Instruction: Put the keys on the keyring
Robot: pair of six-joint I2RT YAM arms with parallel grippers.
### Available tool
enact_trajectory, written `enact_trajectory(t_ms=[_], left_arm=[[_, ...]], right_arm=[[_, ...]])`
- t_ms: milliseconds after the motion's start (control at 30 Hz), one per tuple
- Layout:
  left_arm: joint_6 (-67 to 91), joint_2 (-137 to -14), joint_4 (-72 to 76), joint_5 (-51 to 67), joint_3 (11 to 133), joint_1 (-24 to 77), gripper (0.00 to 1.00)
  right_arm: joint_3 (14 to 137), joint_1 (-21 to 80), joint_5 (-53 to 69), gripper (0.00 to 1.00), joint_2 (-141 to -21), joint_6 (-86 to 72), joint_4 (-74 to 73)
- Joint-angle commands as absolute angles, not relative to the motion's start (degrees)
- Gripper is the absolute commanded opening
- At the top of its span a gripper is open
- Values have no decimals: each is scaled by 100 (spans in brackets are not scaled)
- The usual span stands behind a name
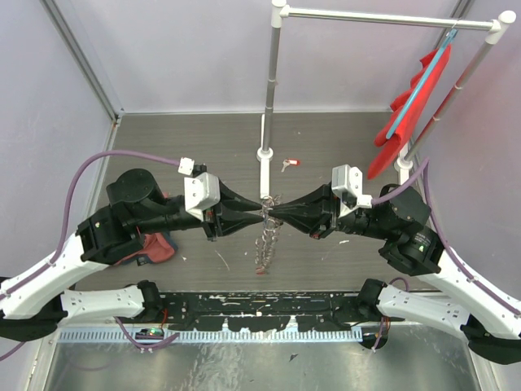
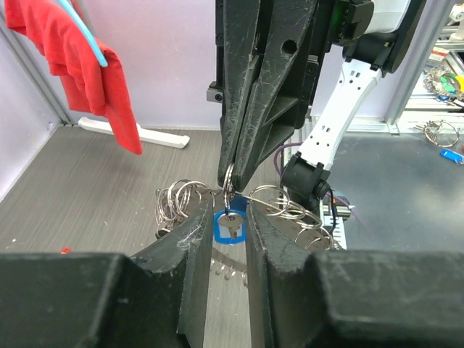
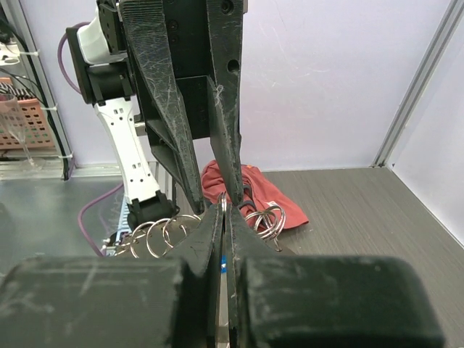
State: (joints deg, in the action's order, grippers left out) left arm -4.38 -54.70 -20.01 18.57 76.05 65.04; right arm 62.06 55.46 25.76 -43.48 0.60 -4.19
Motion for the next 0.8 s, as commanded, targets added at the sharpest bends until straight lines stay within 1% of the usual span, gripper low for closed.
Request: enact_trajectory(t_ms=[0,200,300,467,767], left_arm=[[-387,-5452,-1736,2054,7528,6514,31],[-395,-5528,-1723,2085,7539,6514,31],[-404,-5537,-1729,2082,7519,6515,30],[-411,-5553,-1724,2068,7511,6517,26],[-439,-5573,-1758,2032,7498,6515,24]], right_arm=[[6314,5581,2478,1,-4274,-38,248],[6334,5577,2480,1,-4256,-61,268],[6351,5581,2465,1,-4237,-68,275],[6364,5577,2454,1,-4228,-69,301],[6394,5579,2409,1,-4201,-70,300]])
